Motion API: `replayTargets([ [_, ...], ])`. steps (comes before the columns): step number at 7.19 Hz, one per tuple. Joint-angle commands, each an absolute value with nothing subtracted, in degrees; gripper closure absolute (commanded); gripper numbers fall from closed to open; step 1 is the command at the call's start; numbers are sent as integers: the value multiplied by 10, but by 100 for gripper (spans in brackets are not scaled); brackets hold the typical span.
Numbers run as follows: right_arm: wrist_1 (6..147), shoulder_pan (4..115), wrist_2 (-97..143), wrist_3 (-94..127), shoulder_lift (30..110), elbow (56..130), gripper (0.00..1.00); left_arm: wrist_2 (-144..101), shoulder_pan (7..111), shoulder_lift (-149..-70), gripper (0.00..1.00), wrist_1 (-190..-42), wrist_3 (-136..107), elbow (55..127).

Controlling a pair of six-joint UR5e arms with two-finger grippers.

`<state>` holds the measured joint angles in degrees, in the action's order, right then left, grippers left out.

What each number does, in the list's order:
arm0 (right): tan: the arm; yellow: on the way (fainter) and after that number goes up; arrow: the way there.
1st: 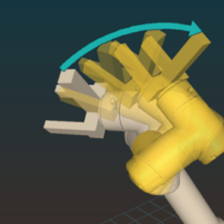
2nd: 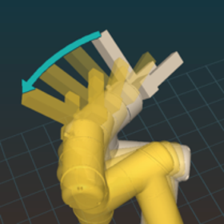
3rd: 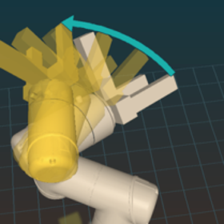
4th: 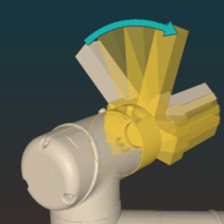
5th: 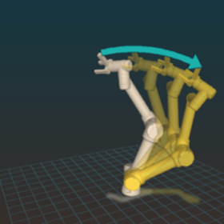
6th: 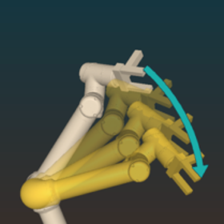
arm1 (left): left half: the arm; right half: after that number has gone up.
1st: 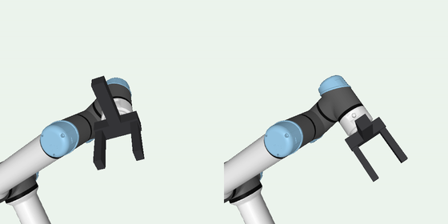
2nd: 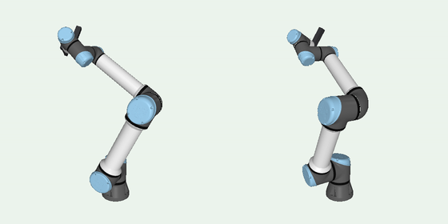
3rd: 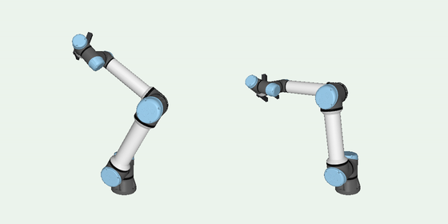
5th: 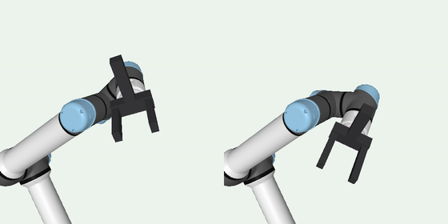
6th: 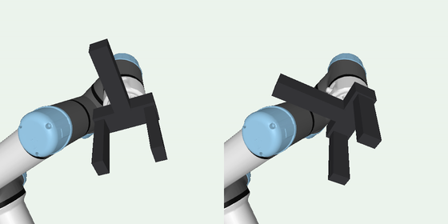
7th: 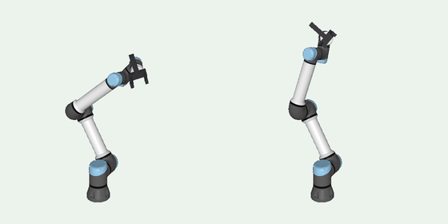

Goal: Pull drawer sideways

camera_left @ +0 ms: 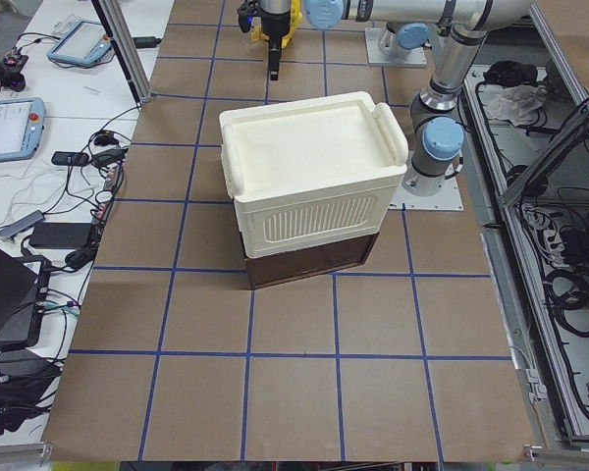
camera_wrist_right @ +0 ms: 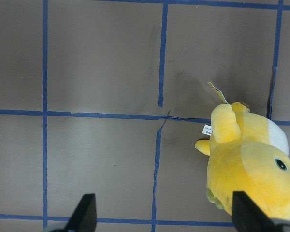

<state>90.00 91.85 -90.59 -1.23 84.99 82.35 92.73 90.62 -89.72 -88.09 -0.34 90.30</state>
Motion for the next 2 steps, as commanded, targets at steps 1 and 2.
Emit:
replayTargets([
  [1, 900, 918, -905, -12, 850, 824, 0, 926, 907, -896, 0, -882, -5, 905],
  [2, 900, 918, -906, -12, 850, 824, 0, 925, 907, -895, 0, -882, -5, 905],
])
